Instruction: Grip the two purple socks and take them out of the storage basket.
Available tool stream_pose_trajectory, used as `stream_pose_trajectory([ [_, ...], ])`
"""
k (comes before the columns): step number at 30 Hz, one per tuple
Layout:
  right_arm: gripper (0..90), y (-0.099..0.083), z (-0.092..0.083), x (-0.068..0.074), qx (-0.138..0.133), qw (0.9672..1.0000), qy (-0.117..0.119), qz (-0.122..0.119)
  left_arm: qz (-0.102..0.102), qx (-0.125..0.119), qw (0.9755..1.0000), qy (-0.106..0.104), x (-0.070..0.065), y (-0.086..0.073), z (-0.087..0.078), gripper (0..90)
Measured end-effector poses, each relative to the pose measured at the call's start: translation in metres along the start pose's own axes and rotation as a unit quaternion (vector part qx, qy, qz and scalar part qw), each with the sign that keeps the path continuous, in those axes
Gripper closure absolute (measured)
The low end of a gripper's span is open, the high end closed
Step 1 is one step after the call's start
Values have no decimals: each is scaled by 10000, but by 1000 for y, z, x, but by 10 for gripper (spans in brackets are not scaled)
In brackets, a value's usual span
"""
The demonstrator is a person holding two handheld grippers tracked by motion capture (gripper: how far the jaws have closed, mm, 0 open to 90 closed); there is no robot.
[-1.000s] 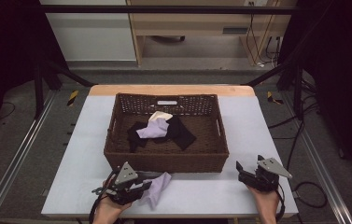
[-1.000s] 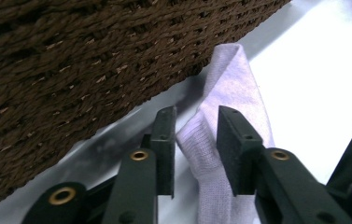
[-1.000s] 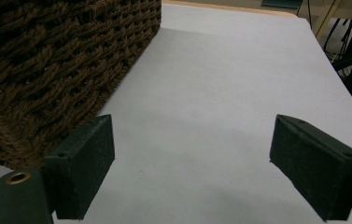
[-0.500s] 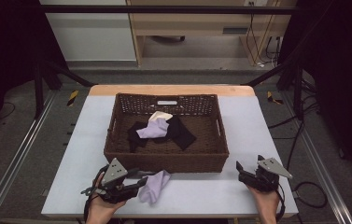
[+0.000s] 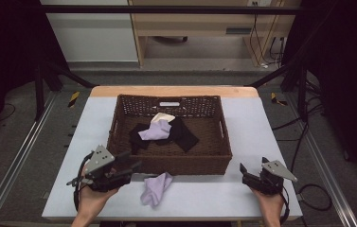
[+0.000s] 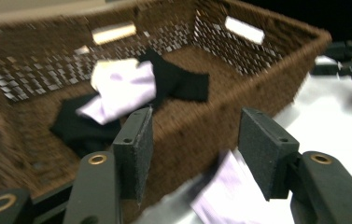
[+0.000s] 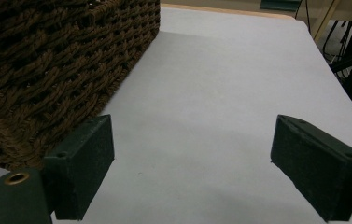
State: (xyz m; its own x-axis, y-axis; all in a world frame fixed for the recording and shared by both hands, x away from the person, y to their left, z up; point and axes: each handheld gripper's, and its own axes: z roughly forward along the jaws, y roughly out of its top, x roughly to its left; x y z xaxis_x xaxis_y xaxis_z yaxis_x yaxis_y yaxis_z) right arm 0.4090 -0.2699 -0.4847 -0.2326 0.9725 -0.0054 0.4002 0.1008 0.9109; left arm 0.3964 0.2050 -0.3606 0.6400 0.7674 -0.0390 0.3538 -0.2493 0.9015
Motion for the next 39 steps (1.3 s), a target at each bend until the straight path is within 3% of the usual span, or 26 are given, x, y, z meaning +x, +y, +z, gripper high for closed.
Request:
stream_pose_trajectory([
  [9, 135, 0, 0, 0, 1, 10000, 24, -7, -147, -95, 9990, 415, 25, 42, 19, 435],
  [19, 135, 0, 0, 0, 22, 10000, 32, 6, -203, 12, 9974, 697, 37, 69, 54, 450],
  [24, 135, 0, 1, 0, 20, 10000, 22, -7, -237, 72, 9975, 668, 41, 75, 67, 451],
  [30, 135, 0, 1, 1, 39, 10000, 25, -29, -301, 305, 9957, 825, 50, 76, 99, 457],
  [32, 135, 0, 1, 1, 35, 10000, 23, -29, -290, 347, 9954, 846, 51, 75, 102, 459],
  [34, 133, 0, 1, 1, 24, 10000, 13, -14, -198, 556, 9934, 981, 53, 70, 116, 464],
  [39, 132, 0, 1, 0, 29, 10000, 13, -3, -140, 857, 9914, 980, 56, 62, 131, 476],
])
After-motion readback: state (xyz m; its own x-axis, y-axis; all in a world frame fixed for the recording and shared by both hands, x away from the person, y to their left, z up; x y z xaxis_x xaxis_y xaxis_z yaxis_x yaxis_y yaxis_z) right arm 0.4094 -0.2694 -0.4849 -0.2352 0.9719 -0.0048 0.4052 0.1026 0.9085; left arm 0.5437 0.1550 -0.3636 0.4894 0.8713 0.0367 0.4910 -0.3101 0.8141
